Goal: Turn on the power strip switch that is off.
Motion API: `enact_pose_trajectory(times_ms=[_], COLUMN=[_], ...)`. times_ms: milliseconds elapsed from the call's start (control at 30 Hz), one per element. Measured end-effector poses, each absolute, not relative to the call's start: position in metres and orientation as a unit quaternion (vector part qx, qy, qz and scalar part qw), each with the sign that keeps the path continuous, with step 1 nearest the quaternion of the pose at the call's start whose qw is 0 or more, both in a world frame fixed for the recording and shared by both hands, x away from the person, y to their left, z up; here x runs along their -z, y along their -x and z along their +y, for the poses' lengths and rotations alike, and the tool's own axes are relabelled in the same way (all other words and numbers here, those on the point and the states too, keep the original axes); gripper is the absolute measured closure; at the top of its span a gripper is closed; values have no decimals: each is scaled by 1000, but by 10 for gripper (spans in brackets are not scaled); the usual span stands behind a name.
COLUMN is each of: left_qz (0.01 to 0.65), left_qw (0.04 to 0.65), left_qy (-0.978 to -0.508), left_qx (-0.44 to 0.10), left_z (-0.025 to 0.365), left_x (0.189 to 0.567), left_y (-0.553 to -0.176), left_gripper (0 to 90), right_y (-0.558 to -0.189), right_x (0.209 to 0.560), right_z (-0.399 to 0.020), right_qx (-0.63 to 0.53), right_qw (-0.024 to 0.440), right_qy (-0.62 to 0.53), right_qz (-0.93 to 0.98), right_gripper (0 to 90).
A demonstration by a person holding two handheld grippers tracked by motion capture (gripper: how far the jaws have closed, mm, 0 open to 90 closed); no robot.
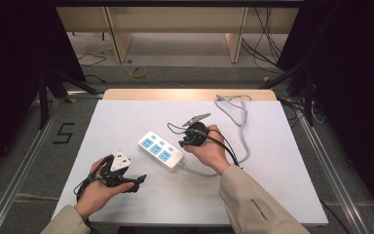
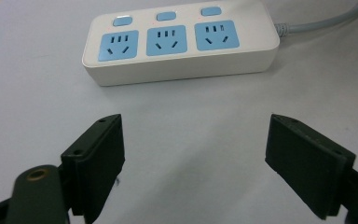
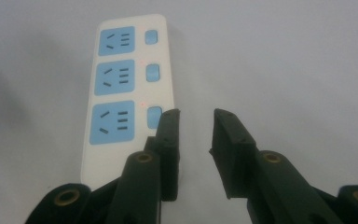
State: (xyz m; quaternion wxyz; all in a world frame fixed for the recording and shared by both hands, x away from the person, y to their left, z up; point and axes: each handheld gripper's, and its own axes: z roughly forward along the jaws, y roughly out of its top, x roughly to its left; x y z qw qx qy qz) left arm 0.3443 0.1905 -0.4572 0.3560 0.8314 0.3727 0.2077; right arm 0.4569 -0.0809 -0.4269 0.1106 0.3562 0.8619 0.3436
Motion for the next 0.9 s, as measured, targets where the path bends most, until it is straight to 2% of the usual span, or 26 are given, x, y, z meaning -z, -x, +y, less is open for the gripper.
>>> enact_pose_trajectory(times_ms=[900], left_qz=[377], left_qw=[352], left_qy=[-831], left_qx=[-208], left_z=[192], left_x=[457], left_y=[-345], left_gripper=[193], right_y=[-434], right_x=[421], right_z=[-147], right_qx=[-370], right_qw=[134], right_qy=[-380], right_qz=[837], right_gripper=[537])
